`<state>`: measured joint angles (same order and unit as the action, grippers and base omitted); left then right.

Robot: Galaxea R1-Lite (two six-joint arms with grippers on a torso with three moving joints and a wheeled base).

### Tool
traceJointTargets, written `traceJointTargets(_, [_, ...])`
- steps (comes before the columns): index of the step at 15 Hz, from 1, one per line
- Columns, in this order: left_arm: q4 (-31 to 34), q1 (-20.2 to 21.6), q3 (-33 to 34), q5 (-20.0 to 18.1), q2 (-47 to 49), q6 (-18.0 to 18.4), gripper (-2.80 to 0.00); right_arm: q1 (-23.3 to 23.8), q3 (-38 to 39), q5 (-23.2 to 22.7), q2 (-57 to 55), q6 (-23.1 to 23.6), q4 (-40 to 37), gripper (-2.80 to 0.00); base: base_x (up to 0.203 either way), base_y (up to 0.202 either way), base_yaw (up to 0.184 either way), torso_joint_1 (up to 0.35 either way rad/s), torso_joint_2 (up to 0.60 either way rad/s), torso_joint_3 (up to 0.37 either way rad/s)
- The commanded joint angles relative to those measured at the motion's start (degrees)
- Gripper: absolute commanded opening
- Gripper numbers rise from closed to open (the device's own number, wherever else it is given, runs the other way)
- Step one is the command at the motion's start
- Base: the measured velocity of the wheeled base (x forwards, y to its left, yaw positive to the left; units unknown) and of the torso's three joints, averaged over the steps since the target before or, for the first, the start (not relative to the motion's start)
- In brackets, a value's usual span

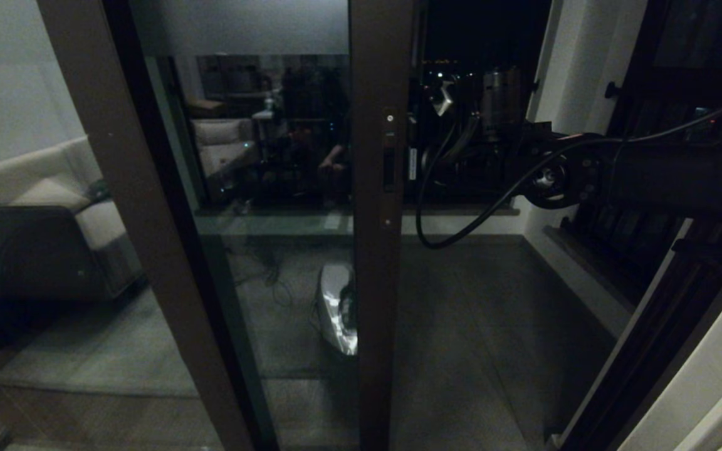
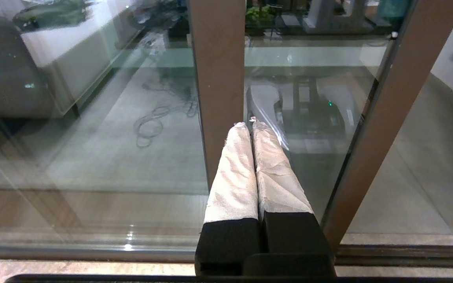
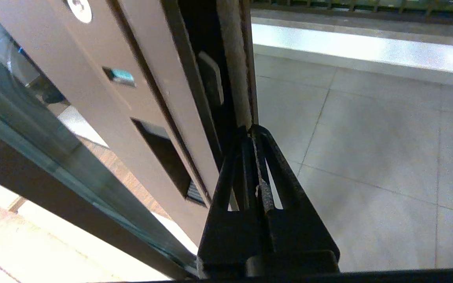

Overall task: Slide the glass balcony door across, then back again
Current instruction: Open the slid door

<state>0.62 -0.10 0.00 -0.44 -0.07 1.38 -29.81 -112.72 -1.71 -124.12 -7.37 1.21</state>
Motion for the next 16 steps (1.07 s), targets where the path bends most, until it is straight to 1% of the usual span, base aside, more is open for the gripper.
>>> traceJointTargets(1, [0.0, 0.0, 0.0, 0.0, 0.0, 0.0, -2.80, -0.6, 0.0, -0.1, -0.2, -0.1, -0.1, -2.80, 0.000, 0.000, 0.000, 0.000, 0.00, 0.000])
traceJointTargets(3, [0.0, 0.0, 0.0, 0.0, 0.0, 0.0, -2.80, -0.8, 0.0, 0.1, 0.1, -0.1, -0.1, -2.80, 0.000, 0.000, 0.000, 0.000, 0.00, 0.000])
traceJointTargets(5, [0.0, 0.0, 0.0, 0.0, 0.0, 0.1, -2.80, -0.7, 1.1, 1.9, 1.8, -0.1, -0.4, -2.80, 0.000, 0.000, 0.000, 0.000, 0.00, 0.000])
traceJointTargets(7, [0.0, 0.0, 0.0, 0.0, 0.0, 0.1, -2.80, -0.2, 4.4, 2.3, 5.4, -0.1, -0.8, -2.80, 0.000, 0.000, 0.000, 0.000, 0.00, 0.000])
traceJointTargets(9, [0.0, 0.0, 0.0, 0.0, 0.0, 0.0, -2.80, 0.4, 10.5, 2.4, 10.7, -0.1, -0.9, -2.80, 0.000, 0.000, 0.000, 0.000, 0.00, 0.000])
traceJointTargets(12, [0.0, 0.0, 0.0, 0.0, 0.0, 0.0, -2.80, 1.7, 23.2, 3.2, 23.5, 1.2, -1.3, -2.80, 0.000, 0.000, 0.000, 0.000, 0.00, 0.000])
traceJointTargets(14, [0.0, 0.0, 0.0, 0.0, 0.0, 0.0, -2.80, 2.2, 30.6, 7.6, 33.8, 2.2, -3.8, -2.80, 0.000, 0.000, 0.000, 0.000, 0.00, 0.000])
traceJointTargets(16, [0.0, 0.0, 0.0, 0.0, 0.0, 0.0, -2.80, 2.4, 36.1, 13.8, 45.7, 2.9, -8.8, -2.80, 0.000, 0.000, 0.000, 0.000, 0.00, 0.000])
